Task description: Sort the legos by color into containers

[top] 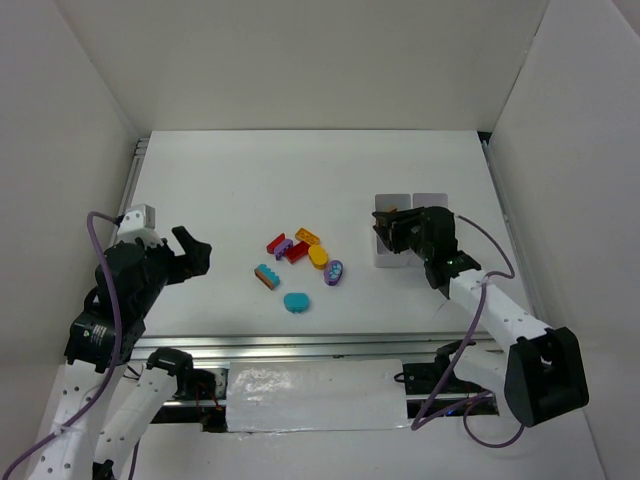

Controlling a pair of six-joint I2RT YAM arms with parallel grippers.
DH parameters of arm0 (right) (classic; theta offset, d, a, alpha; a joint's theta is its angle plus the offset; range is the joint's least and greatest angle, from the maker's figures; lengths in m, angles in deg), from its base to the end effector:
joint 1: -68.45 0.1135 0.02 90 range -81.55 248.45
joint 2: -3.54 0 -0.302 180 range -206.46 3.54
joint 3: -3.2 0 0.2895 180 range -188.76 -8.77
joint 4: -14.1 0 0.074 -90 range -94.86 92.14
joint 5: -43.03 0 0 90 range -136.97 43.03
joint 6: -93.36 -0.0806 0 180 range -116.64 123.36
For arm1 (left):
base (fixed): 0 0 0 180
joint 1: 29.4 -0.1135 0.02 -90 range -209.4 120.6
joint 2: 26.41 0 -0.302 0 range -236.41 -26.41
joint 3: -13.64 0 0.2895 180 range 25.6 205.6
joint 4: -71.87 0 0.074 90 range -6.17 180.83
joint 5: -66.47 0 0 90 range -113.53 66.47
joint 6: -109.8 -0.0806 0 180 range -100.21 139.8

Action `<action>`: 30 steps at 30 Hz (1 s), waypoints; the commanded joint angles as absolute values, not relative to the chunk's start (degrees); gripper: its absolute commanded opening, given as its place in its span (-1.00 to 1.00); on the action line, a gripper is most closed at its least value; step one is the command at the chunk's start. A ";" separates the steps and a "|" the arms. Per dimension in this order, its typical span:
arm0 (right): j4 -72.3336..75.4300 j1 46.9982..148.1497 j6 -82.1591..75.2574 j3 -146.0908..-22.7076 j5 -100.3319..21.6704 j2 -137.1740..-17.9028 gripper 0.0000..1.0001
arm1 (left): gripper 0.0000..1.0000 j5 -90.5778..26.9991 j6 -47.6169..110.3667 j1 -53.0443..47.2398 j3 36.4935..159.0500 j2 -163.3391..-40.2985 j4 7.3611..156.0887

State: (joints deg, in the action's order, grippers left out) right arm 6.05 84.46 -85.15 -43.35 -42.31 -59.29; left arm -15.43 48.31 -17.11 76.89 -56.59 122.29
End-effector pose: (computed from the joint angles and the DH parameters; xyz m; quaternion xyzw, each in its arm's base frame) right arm 0.2872 0.0892 0.2374 0.4787 0.6901 0.4493 0.3046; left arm 0.1474 -0.0205 0.3774 -0.1548 0.7897 -0.1526 0.5737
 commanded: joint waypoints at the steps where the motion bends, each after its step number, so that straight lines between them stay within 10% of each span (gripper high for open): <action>1: 11.72 83.13 -86.90 -42.08 -41.52 -59.56 -0.88 | 0.99 -16.50 46.87 -17.10 76.67 -56.21 119.25; 15: 15.32 77.85 -84.09 -38.03 -36.96 -63.51 -0.75 | 0.99 -17.81 46.43 -17.10 76.58 -57.00 118.90; 30: 17.17 77.32 -82.77 -38.47 -36.51 -65.72 0.00 | 0.99 -18.34 46.25 -17.10 76.49 -57.97 118.63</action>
State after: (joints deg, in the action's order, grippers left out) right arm 14.35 77.86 -83.53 -38.26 -36.99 -65.38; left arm -17.77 48.05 -17.11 76.80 -57.57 121.41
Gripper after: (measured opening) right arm 0.495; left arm 0.994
